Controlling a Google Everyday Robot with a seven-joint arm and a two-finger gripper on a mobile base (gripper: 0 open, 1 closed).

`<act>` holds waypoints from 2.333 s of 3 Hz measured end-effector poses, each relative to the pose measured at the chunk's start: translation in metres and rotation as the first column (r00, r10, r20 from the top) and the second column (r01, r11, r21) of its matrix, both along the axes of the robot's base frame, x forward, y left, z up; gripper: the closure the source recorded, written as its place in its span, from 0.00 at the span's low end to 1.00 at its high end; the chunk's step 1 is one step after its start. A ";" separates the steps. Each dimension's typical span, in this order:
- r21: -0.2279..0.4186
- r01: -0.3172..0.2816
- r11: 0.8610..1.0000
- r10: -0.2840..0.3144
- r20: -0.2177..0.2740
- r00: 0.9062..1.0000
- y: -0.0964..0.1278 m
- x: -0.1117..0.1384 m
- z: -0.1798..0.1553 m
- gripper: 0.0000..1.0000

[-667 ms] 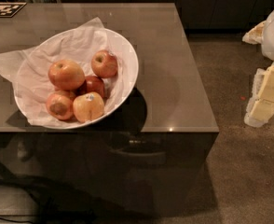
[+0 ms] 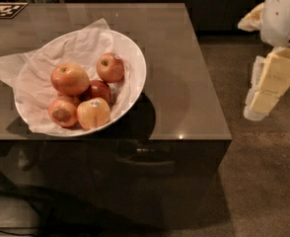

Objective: Pick apple from white bowl

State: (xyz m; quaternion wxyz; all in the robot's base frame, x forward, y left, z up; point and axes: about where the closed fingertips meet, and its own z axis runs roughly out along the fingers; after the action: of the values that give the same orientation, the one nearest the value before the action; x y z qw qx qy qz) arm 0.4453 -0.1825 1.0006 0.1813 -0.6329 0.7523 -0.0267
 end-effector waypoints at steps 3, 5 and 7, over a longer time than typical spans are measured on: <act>0.013 -0.141 0.990 0.140 0.031 0.990 0.083 0.033 0.034 0.00; 0.121 -0.279 0.953 0.277 0.038 0.960 0.157 0.065 0.030 0.00; 0.159 -0.337 0.928 0.338 0.022 0.941 0.196 0.068 0.030 0.00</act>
Offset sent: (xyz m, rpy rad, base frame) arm 0.0331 0.1138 0.0283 -0.0543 0.0989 0.2162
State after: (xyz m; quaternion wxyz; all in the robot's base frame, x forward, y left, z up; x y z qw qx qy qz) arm 0.5129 0.0137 1.0305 0.2313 -0.7362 0.6324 0.0674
